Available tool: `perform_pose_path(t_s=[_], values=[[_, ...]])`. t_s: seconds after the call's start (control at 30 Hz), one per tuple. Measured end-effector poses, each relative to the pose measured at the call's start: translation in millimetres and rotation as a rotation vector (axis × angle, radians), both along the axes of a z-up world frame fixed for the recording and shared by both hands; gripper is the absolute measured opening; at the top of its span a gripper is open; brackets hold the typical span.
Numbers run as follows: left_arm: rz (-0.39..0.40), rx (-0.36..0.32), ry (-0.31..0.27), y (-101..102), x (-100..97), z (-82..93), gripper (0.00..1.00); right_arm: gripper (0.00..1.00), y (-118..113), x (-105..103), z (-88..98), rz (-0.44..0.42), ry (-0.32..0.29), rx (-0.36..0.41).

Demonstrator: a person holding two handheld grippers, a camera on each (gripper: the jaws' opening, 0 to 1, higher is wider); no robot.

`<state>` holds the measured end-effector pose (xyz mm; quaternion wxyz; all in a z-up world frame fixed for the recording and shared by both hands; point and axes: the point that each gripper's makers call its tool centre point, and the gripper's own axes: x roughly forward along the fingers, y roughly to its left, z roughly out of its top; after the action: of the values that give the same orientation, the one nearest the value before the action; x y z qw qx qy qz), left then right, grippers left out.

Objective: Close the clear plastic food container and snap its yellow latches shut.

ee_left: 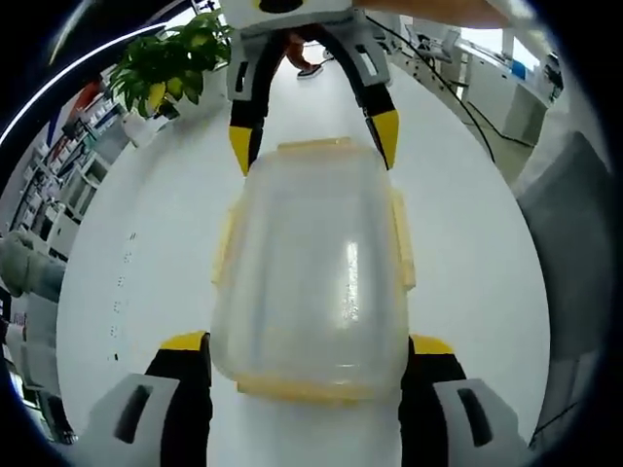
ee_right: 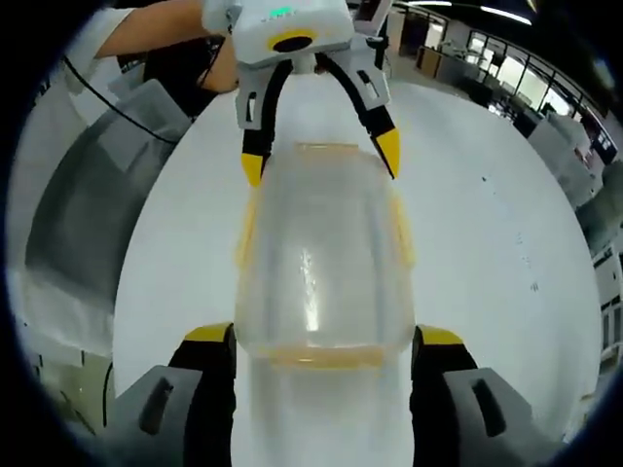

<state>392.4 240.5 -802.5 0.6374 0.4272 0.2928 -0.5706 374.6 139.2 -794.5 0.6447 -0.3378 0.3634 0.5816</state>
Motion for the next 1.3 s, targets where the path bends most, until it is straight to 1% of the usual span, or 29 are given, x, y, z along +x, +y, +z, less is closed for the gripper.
perform_pose_path(t_s=[0.2,0.27,0.37,0.53,0.6,0.7,0.9,1.07,1.13,1.3], values=[[0.007,0.008,0.000,13,-0.9,-0.3,0.76,0.70,12,0,-0.2,0.010,0.001,0.002],[0.014,0.009,0.000,21,-1.4,-0.4,0.76,0.70,17,0,-0.2,0.014,0.000,0.003],[0.025,0.011,0.000,31,-2.9,-0.4,0.75,0.70,30,-1,-0.1,0.029,0.001,0.002],[0.047,0.028,0.003,58,-9.0,-0.5,0.75,0.70,55,-3,-0.1,0.053,0.000,0.003],[0.059,0.038,0.003,73,-12.2,-0.7,0.75,0.70,69,-5,0.0,0.065,-0.001,0.008],[0.072,0.044,0.004,89,-16.4,-0.8,0.75,0.70,85,-7,-0.1,0.077,0.000,0.014],[0.095,0.043,0.007,116,-25.0,-0.2,0.75,0.70,112,-12,-0.1,0.101,0.000,0.012],[0.102,0.038,0.010,132,-28.8,0.4,0.75,0.70,127,-15,-0.1,0.110,-0.001,0.006],[0.102,0.038,0.009,137,-27.3,0.2,0.75,0.70,133,-15,-0.2,0.109,-0.002,0.007],[0.092,0.036,-0.001,142,-20.6,1.3,0.74,0.70,138,-11,-0.2,0.099,-0.006,-0.008]])
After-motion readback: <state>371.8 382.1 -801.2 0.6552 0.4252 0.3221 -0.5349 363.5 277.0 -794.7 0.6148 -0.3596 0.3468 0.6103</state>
